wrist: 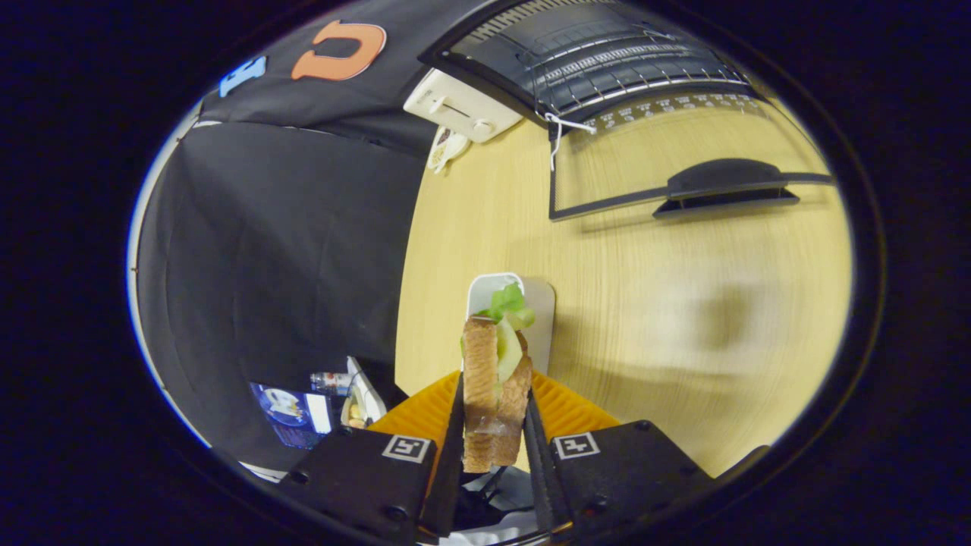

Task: Open the toaster oven, put the food inside, and close the toaster oven door.

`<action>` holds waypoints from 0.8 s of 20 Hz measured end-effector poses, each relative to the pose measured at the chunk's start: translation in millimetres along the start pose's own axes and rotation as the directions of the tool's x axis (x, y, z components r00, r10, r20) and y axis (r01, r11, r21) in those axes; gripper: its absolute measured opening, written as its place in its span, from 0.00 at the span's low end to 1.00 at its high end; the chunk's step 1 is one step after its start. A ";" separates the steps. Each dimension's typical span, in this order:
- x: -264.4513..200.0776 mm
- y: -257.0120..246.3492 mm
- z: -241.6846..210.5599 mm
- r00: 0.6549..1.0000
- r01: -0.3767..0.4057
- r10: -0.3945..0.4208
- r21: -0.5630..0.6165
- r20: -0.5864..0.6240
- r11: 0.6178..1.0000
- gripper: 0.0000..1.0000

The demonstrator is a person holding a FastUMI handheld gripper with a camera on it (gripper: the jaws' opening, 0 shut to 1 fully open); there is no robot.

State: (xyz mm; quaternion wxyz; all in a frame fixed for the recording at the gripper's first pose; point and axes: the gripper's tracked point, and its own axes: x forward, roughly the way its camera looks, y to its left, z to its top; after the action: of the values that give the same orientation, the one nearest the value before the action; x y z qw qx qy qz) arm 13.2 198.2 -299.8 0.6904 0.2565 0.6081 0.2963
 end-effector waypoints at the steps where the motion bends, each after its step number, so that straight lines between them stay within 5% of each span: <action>1: -0.8 -1.4 0.1 1.000 -0.006 0.007 0.016 -0.006 1.000 0.45; 13: -12.8 3.5 -9.4 1.000 0.021 -0.021 -0.044 -0.004 0.999 0.38; 16: -28.8 20.4 1.8 0.997 -0.032 0.039 -0.102 0.063 0.994 0.36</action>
State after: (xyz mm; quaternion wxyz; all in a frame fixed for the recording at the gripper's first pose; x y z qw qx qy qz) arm 10.5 191.6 -265.2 0.7165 0.2417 0.5648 0.3305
